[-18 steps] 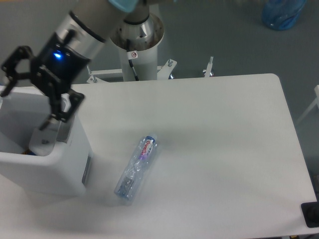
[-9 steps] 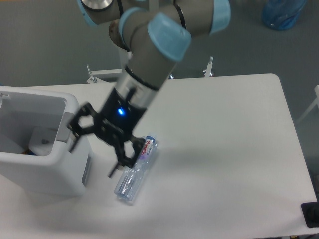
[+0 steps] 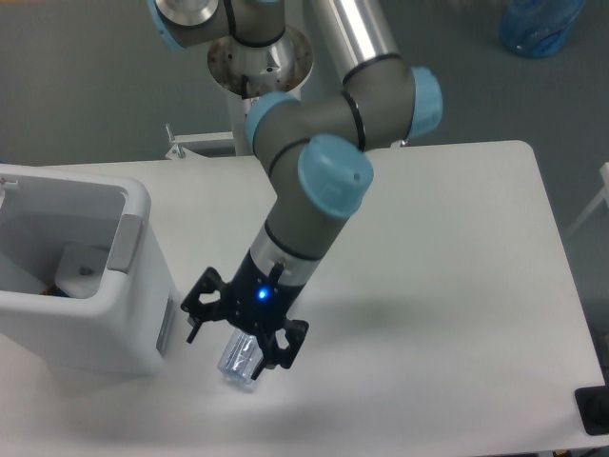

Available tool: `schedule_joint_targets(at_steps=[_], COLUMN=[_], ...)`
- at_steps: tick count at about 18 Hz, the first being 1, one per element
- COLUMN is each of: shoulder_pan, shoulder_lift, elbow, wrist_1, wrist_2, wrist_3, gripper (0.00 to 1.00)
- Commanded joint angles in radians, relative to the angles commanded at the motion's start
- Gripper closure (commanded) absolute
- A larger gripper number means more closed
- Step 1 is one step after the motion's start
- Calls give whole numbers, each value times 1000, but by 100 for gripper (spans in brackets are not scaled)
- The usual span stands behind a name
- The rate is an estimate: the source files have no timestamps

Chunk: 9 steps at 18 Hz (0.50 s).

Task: Place the trash in the trash can
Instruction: 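Move the open gripper over the clear water bottle and lower it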

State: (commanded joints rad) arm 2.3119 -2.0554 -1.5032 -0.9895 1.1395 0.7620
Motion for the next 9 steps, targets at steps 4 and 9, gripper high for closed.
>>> schedule_joint_targets(at_steps=[4,9], shoulder_pan=[-3,-17], shoulder_lift=[-26,-55], elbow=[5,5], wrist_1=[0,0], wrist_2=[19,115], wrist_3=[26,37], gripper=[0,0])
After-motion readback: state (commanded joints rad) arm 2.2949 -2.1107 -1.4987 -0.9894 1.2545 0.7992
